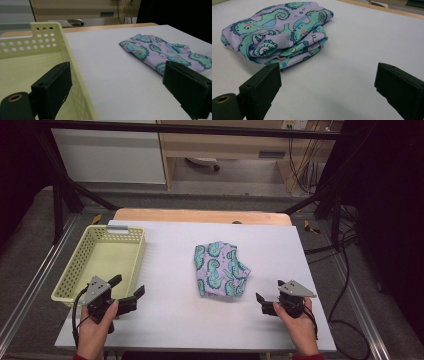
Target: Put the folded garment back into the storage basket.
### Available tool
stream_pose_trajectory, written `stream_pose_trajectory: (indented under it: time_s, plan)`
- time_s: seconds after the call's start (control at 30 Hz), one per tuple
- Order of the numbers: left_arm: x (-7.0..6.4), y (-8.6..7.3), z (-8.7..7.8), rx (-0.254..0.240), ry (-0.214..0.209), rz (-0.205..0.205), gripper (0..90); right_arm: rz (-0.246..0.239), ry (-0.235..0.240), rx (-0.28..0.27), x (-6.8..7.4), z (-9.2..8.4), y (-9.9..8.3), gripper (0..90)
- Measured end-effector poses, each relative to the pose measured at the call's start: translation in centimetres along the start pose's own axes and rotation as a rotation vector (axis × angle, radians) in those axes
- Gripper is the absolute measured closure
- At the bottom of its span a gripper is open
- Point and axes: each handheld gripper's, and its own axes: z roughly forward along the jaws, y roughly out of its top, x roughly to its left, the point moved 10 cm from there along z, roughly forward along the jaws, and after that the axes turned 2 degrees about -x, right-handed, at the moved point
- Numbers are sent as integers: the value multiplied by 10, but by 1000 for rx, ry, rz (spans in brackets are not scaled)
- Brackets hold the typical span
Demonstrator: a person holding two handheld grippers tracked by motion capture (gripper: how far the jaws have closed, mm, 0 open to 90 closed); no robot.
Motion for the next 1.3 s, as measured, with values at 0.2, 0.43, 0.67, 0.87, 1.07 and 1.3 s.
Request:
stream_pose_trajectory:
  time_s: [0.2, 0.43, 0.67, 0.87, 1.07, 1.3]
  plan:
    - [-19, 3, 1, -9, -44, 11, 85, -1, -1, 0, 0, 0, 0, 72]
    - [-57, -5, 10, 38, -128, 62, 90, -1, 5, 9, 2, 1, -1, 68]
    - [-84, -22, 27, 104, -170, 107, 85, 23, 9, 21, 2, 2, -2, 57]
    - [-98, -39, 52, 173, -192, 123, 66, 27, 5, 31, 2, 3, -3, 53]
    - [-110, -52, 66, 219, -221, 153, 70, 25, 5, 38, 2, 3, -4, 52]
    - [-122, -58, 83, 278, -225, 154, 170, 25, 4, 43, 2, 4, -5, 51]
